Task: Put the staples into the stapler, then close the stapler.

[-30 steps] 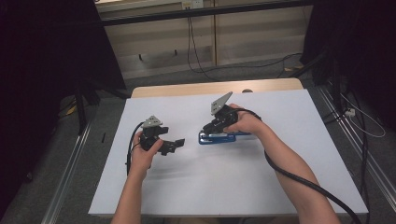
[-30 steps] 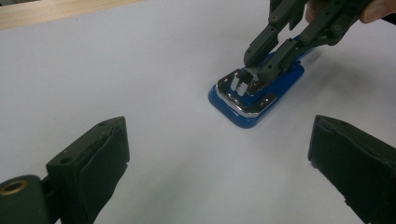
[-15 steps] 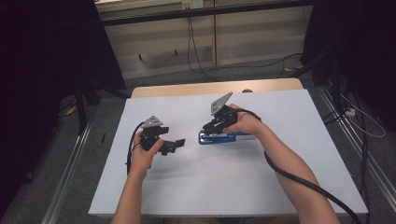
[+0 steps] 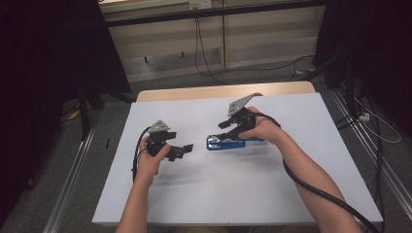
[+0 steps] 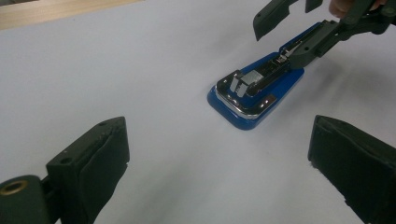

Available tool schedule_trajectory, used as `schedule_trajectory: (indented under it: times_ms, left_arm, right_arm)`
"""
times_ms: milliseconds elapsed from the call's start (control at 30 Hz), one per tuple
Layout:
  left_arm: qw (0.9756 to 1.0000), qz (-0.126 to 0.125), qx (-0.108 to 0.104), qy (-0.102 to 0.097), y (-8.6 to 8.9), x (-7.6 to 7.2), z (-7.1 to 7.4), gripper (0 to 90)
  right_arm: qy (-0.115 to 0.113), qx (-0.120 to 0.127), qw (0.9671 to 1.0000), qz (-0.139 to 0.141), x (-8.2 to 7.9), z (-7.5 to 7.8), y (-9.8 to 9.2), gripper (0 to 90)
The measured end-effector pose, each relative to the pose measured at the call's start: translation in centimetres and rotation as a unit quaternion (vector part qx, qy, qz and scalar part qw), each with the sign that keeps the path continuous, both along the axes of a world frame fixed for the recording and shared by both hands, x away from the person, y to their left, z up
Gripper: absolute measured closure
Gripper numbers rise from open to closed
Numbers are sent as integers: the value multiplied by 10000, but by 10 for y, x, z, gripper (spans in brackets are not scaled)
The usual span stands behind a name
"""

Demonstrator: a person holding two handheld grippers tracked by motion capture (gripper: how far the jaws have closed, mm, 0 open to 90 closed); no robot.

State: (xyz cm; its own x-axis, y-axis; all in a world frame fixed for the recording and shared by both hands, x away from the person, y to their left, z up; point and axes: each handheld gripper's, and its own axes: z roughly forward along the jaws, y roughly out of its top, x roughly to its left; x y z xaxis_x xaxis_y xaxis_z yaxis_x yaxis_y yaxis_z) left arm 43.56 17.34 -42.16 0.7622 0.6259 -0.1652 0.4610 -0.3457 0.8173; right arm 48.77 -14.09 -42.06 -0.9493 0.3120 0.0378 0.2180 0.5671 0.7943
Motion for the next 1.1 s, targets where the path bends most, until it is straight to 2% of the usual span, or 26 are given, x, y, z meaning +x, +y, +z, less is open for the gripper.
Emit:
schedule_trajectory:
  times_ms: [167,333,433,467,533,700,833,900,1100]
  left_arm:
    - [10000,1,-38,-24,1,0,0,55]
    - [9999,6,-108,-70,-2,2,0,56]
    - [9999,-13,-83,-79,-3,2,0,56]
    - [9999,-28,-75,-90,-4,2,0,56]
    - [9999,-33,-111,-99,-5,2,-1,57]
    - [9998,-50,-119,-123,-6,3,-1,57]
    - [9998,-1,-182,-108,-7,4,-2,57]
    - [9997,6,-194,-117,-7,4,-2,57]
    - [9998,-1,-176,-108,-10,4,-3,57]
  right_arm:
    - [-1,155,9991,-396,-9,4,-16,357]
    - [-2,247,9964,-809,-19,6,-30,262]
    - [-127,188,9945,-1018,-26,6,-38,214]
    - [-108,231,9937,-1095,-28,5,-41,212]
    - [-183,160,9917,-1264,-32,5,-47,171]
    - [-224,81,9862,-1640,-45,5,-61,165]
    - [-251,192,9830,-1811,-55,6,-76,147]
    - [-375,65,9804,-1934,-60,6,-82,145]
    - [-426,-10,9740,-2227,-75,-1,-94,137]
